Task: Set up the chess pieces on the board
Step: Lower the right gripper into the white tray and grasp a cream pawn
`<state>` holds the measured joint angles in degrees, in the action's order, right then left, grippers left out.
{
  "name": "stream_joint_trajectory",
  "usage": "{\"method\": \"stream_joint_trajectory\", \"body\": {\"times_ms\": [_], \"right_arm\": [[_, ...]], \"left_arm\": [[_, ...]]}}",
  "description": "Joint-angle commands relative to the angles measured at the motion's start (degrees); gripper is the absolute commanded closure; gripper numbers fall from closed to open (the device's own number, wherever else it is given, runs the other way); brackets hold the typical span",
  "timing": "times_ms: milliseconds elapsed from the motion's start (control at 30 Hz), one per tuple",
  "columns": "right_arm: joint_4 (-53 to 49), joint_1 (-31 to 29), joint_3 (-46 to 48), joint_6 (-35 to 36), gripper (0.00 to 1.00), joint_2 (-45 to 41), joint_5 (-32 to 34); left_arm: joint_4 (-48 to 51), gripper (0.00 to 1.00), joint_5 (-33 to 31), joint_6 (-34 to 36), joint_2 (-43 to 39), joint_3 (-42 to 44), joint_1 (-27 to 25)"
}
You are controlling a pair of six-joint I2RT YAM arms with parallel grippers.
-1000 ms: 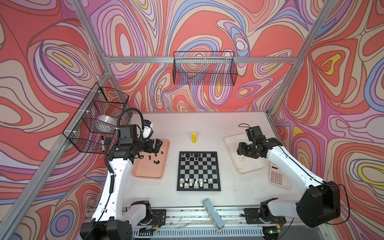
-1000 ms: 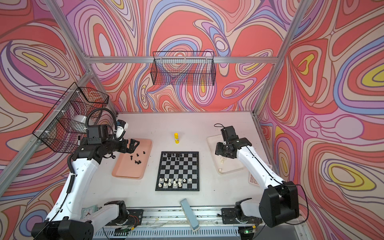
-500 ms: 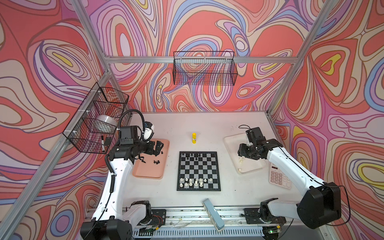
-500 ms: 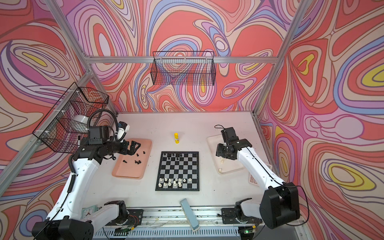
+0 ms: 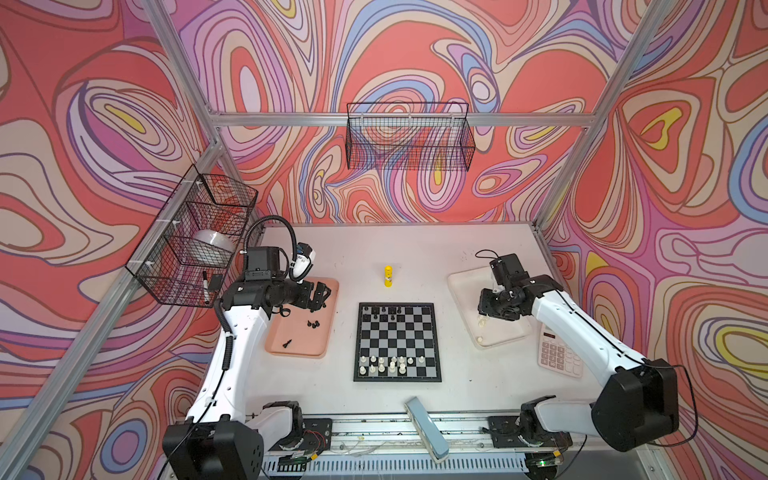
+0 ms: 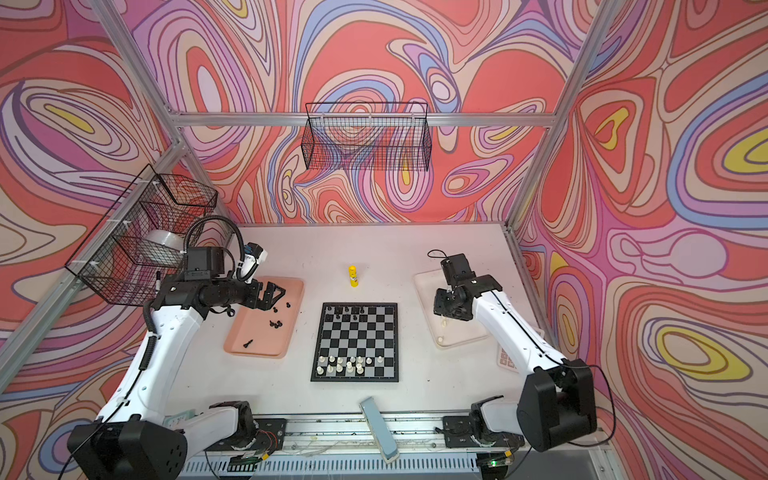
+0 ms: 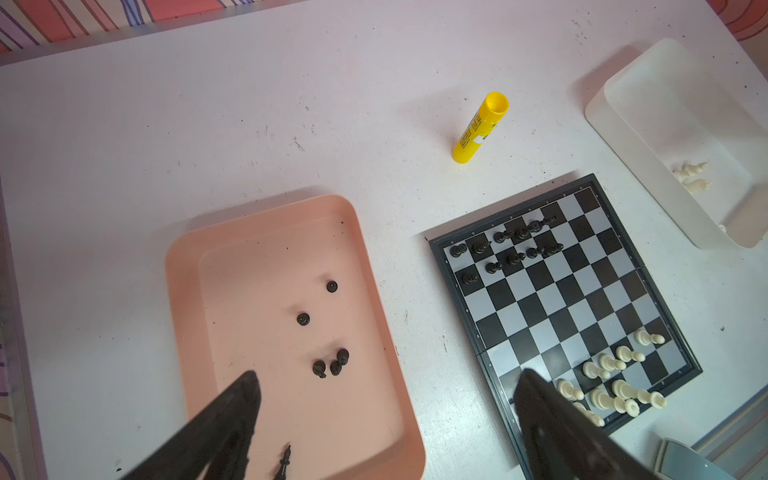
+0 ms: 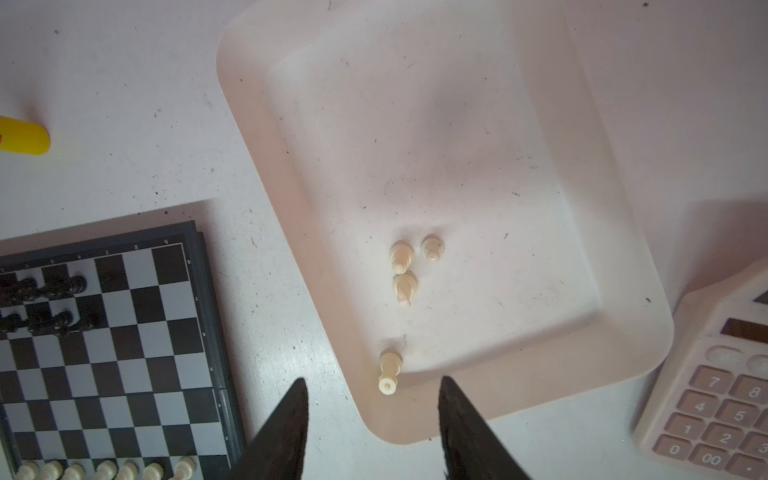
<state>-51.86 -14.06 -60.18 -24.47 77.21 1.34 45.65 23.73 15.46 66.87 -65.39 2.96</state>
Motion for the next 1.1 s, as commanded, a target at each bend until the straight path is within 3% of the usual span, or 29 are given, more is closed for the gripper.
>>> {"method": "stream_joint_trajectory", "body": {"times_ms": [0,1067], "right_arm": [[-0.5,0.0,-0.6,0.3,0.49,1.6,-0.8],[2.0,0.0,-4.2,1.1,0.58,14.6,3.7]], "left_arm": [[2.2,0.05,-1.1,2.5,0.6,-1.8,-0.9],[6.5,0.07,0.3,5.4,3.4,-6.2,-4.8]]}}
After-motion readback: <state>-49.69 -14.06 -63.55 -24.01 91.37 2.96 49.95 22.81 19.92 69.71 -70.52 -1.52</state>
